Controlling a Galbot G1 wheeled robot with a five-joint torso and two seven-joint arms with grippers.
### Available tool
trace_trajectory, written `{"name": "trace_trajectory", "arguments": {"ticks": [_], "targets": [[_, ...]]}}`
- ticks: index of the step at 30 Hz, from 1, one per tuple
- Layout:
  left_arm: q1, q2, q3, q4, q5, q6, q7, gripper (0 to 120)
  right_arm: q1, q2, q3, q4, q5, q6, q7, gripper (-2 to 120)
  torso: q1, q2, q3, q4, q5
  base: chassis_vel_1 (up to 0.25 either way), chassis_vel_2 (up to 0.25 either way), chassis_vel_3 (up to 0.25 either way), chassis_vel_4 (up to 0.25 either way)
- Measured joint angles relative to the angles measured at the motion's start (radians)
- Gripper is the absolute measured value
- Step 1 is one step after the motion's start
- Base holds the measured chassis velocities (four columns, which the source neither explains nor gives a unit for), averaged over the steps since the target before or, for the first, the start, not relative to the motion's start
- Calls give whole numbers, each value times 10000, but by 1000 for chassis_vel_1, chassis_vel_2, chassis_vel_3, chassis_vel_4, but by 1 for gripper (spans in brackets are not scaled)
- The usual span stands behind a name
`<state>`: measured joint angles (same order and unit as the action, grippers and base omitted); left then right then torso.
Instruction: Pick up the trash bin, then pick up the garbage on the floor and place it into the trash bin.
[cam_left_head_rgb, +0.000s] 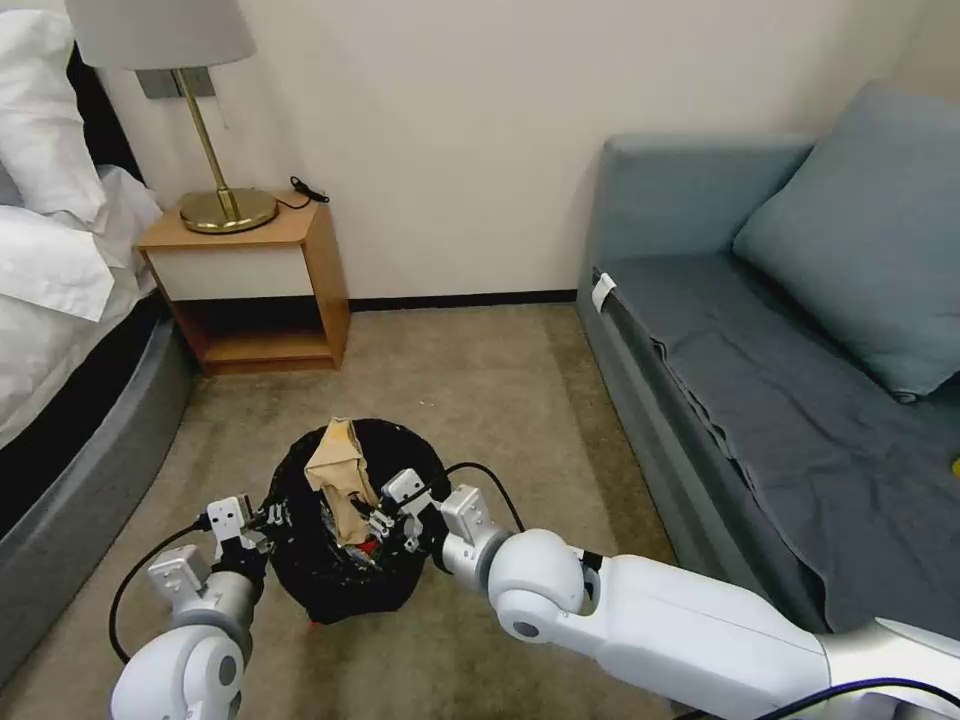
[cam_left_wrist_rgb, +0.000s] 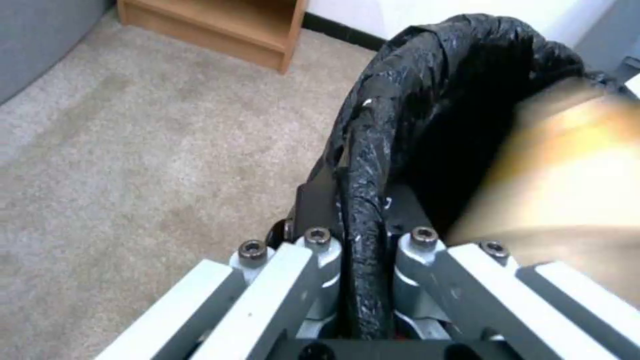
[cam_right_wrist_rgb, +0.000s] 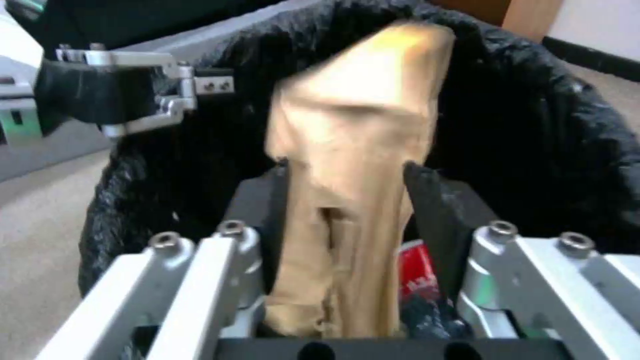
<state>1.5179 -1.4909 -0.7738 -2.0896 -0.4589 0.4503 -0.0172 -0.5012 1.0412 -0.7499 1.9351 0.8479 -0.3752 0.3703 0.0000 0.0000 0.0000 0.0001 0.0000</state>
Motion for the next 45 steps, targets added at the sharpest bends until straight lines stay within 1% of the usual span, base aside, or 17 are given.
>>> {"name": "trace_trajectory", "arguments": {"ticks": [1, 3, 5, 10, 12, 13, 19, 23, 25, 28, 32, 34, 36, 38, 42, 44, 45], "targets": [[-10, -21, -23, 1, -8, -2, -29, 5, -7, -100, 11, 81, -106, -35, -7, 56, 0, 0, 0, -1, 1, 0, 0, 0, 0], [-11, -30, -35, 3, -18, -4, -32, 5, -10, -126, 18, 99, -141, -40, -8, 57, 0, 0, 0, -1, 1, 0, 0, 0, 0], [-15, -67, -97, 78, -53, -28, -33, 5, -60, -208, 129, 198, -314, -44, -12, 70, 0, 0, 0, 0, 0, 0, 0, 0, 0], [-16, -109, -150, 213, -184, -46, -58, 5, -234, -306, 421, 292, -956, 174, -13, 82, 0, 0, 0, -1, 0, 0, 0, 0, 0], [-19, -130, -155, 323, -296, -48, -105, 5, -367, -382, 599, 302, -1606, 485, -16, 89, 0, 0, 0, -1, 1, 0, 0, 0, 0], [-37, -139, -155, 470, -392, -73, -165, 5, -563, -495, 884, 306, -2405, 809, -17, 96, 0, 0, 0, 0, 0, 0, 0, 0, 0], [-116, -141, -134, 939, -575, -195, -213, 5, -1286, -828, 1793, 462, -3436, 1365, -30, 100, 0, 0, 0, -1, 0, 0, 0, 0, 0], [-240, -148, -124, 1446, -827, -273, -312, 5, -2609, -1205, 3107, 820, -4122, 1660, -266, 100, 0, 0, 0, -1, -1, 0, 0, 0, 0], [-251, -151, -123, 1498, -837, -276, -333, 5, -2968, -1238, 3373, 854, -4322, 1680, -313, 100, 0, 0, 0, -2, -1, 0, 0, 0, 0], [-326, -133, -125, 1746, -843, -263, -461, 5, -4154, -1301, 4280, 871, -5494, 1921, -322, 100, 0, 0, 0, -3, 0, 0, 0, 0, 0], [-408, -83, -140, 1970, -824, -227, -472, 5, -5050, -1180, 5208, 1002, -6581, 2186, -262, 100, 0, 1, -1, -1, 5, 0, 0, 0, 0], [-418, -73, -136, 1989, -820, -227, -471, 5, -5125, -1161, 5296, 1029, -6660, 2209, -251, 100, 0, 1, -1, 0, 6, 0, 0, 0, 0], [-482, -47, -111, 2090, -778, -245, -462, 15, -5736, -1054, 5954, 1247, -7069, 2296, -215, 100, 0, 1, -1, 2, 3, 0, 0, 0, 0], [-495, -49, -111, 2111, -745, -245, -460, 18, -5894, -1030, 6103, 1304, -7140, 2305, -212, 100, 0, 1, -1, 1, 3, 0, 0, 0, 0], [-480, -47, -111, 2198, -577, -301, -401, 36, -7424, -823, 7340, 1725, -7711, 2409, -173, 100, -1, 1, -1, 0, 4, 0, 0, 0, 0], [-469, -47, -110, 2199, -566, -310, -395, 39, -7628, -780, 7492, 1771, -7787, 2429, -170, 100, -1, 1, -1, -1, 5, 0, 0, 0, 0], [-431, -51, -107, 2193, -476, -360, -355, 47, -8296, -587, 8019, 1952, -8052, 2483, -150, 100, -1, 2, -1, -1, 5, 0, 0, 0, 0]]}}
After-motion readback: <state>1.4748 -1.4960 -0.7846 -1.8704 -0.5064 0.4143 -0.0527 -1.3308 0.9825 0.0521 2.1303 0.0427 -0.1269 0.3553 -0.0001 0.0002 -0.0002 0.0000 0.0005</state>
